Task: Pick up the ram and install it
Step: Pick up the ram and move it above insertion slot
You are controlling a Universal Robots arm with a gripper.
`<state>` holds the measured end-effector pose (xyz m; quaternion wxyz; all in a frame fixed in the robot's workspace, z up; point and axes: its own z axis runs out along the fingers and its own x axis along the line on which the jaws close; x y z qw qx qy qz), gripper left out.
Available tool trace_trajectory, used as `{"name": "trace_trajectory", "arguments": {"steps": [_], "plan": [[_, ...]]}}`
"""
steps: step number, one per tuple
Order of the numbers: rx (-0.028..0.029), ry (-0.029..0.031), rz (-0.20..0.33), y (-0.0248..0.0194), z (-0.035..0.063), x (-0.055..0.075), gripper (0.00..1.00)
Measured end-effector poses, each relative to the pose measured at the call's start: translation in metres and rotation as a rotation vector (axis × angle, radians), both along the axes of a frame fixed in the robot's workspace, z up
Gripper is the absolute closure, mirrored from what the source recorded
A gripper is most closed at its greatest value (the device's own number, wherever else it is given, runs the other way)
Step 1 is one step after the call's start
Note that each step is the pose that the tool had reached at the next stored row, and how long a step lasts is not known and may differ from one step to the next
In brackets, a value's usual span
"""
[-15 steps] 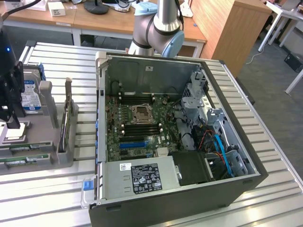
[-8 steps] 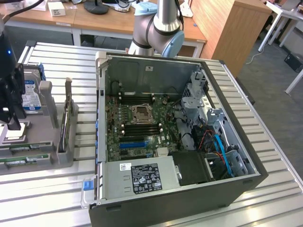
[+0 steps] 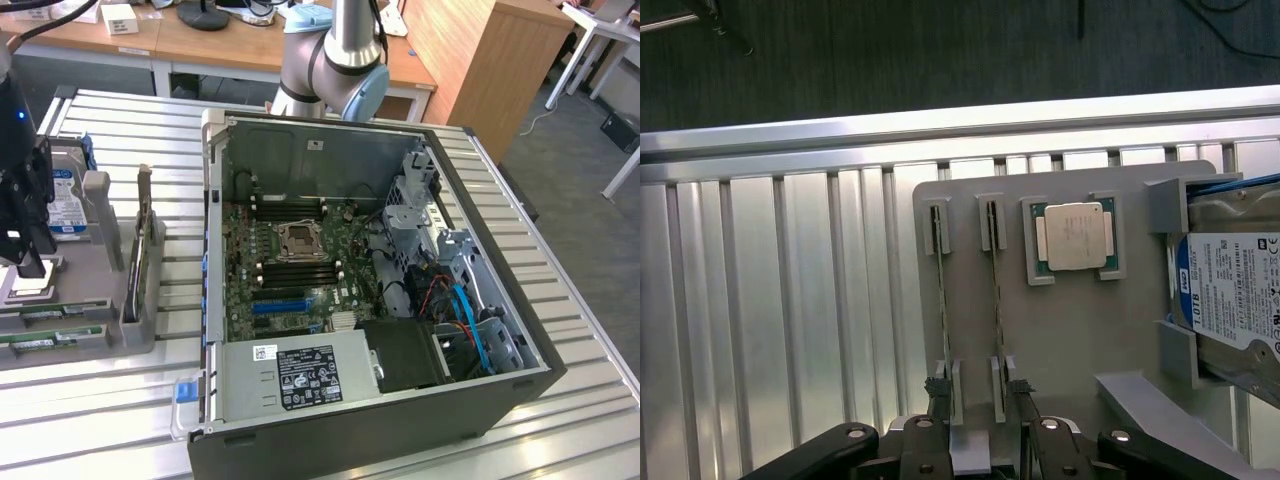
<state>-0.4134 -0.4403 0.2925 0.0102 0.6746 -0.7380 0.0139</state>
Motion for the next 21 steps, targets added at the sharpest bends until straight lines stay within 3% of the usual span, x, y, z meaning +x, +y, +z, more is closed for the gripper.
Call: {"name": "trace_trajectory", "arguments": {"steps": [13, 21], "plan": [[0.0003, -0.0004, 0.000, -0.0002, -0.0054, 0.0000, 0.64], [0.0004, -0.0003, 0.000, -0.0072, -0.0054, 0.0000, 0.64]]}}
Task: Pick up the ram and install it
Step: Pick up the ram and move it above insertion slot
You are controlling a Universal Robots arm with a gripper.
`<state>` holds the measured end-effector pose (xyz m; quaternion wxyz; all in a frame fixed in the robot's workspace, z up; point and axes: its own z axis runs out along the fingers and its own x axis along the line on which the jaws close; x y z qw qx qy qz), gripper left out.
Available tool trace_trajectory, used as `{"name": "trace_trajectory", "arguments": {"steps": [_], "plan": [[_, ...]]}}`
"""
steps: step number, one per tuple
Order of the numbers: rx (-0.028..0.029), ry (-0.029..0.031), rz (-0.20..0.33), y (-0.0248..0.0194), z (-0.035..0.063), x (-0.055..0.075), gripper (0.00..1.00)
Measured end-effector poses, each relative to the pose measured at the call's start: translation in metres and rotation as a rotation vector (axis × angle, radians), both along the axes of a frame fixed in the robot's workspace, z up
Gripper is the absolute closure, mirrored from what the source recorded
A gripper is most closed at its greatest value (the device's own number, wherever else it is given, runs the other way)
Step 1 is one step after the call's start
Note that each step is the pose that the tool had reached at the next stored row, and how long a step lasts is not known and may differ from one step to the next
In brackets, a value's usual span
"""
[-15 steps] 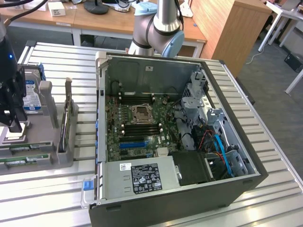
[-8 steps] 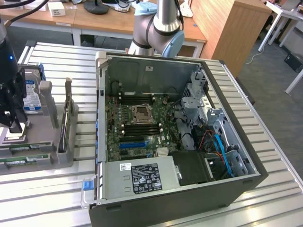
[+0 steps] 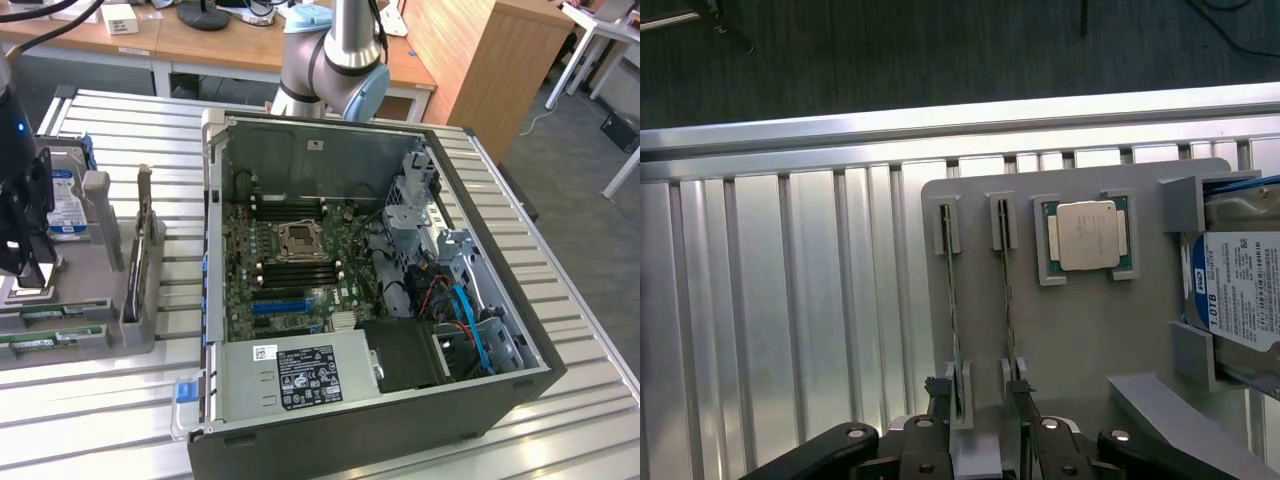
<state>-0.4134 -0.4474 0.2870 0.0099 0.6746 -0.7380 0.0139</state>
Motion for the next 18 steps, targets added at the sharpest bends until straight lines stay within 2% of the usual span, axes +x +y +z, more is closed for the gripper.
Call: {"name": "trace_trajectory", "arguments": {"steps": [4, 18], "plan": [[0.0000, 0.0000, 0.000, -0.0030, 0.0000, 0.000, 0.64], [-0.0001, 0.0000, 0.000, -0.0033, -0.0113, 0.000, 0.64]]}}
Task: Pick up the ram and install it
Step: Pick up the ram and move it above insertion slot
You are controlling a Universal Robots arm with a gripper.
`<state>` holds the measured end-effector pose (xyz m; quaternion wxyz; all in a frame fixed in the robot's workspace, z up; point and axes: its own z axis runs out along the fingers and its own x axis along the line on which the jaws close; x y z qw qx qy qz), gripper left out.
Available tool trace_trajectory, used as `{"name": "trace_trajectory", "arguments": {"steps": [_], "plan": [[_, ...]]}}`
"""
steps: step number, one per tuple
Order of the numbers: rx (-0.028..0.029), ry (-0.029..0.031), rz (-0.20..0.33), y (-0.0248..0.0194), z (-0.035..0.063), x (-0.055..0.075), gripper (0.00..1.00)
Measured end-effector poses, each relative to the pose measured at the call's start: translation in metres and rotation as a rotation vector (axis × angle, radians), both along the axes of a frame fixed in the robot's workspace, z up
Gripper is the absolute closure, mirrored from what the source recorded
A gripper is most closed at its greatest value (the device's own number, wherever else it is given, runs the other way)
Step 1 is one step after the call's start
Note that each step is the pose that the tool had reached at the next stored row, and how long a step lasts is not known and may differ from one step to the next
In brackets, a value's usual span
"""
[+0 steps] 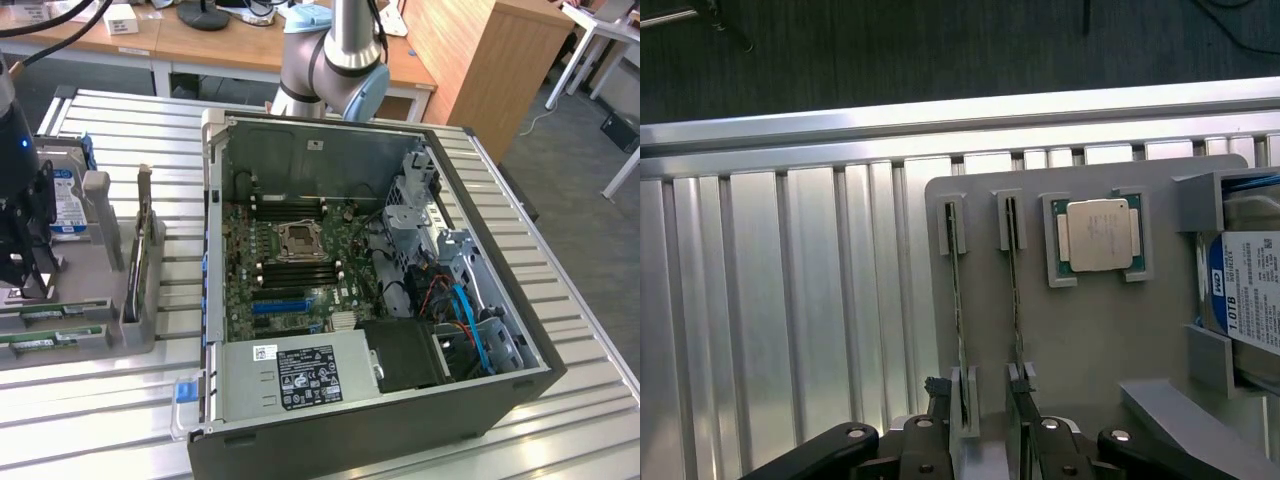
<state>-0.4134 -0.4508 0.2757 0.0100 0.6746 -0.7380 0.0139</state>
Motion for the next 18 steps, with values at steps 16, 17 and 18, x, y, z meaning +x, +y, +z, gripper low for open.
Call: {"name": "trace_trajectory", "arguments": {"steps": [16, 17, 18], "plan": [[0.0002, -0.0003, 0.000, 0.0000, -0.0042, 0.0000, 0.64], [0.0004, -0.0005, 0.000, 0.0000, -0.0051, 0.0001, 0.64], [0.0002, -0.0002, 0.000, 0.0000, -0.0055, 0.0000, 0.64]]}}
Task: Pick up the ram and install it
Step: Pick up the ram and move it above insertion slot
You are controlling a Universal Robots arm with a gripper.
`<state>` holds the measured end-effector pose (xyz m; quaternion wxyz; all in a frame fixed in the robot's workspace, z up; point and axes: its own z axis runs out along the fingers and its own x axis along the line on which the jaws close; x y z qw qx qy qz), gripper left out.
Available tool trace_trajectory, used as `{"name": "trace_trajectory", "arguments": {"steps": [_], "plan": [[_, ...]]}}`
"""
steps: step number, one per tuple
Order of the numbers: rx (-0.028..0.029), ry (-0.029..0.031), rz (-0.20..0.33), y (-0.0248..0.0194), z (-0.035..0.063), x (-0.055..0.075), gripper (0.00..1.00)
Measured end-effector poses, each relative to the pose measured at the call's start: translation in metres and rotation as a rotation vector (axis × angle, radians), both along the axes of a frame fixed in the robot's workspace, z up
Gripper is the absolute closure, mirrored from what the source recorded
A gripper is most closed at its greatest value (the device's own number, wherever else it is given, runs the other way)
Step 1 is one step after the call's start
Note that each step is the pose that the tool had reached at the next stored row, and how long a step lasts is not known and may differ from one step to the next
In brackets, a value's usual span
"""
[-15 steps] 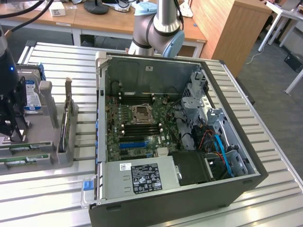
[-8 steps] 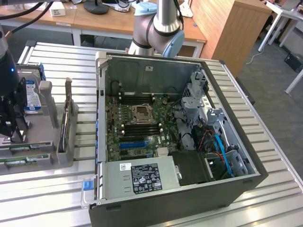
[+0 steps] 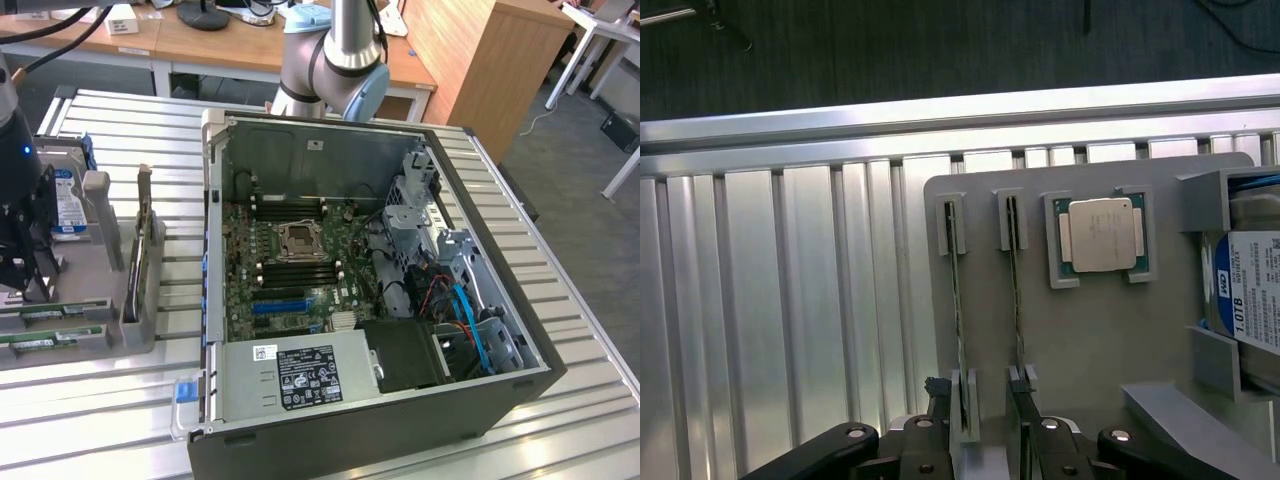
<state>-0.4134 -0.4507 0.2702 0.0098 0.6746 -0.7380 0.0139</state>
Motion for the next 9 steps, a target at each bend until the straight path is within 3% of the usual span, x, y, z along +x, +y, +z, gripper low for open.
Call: {"name": "trace_trajectory", "arguments": {"steps": [9], "plan": [[-0.0001, 0.0001, 0.000, 0.0000, -0.0013, 0.0000, 0.64]]}}
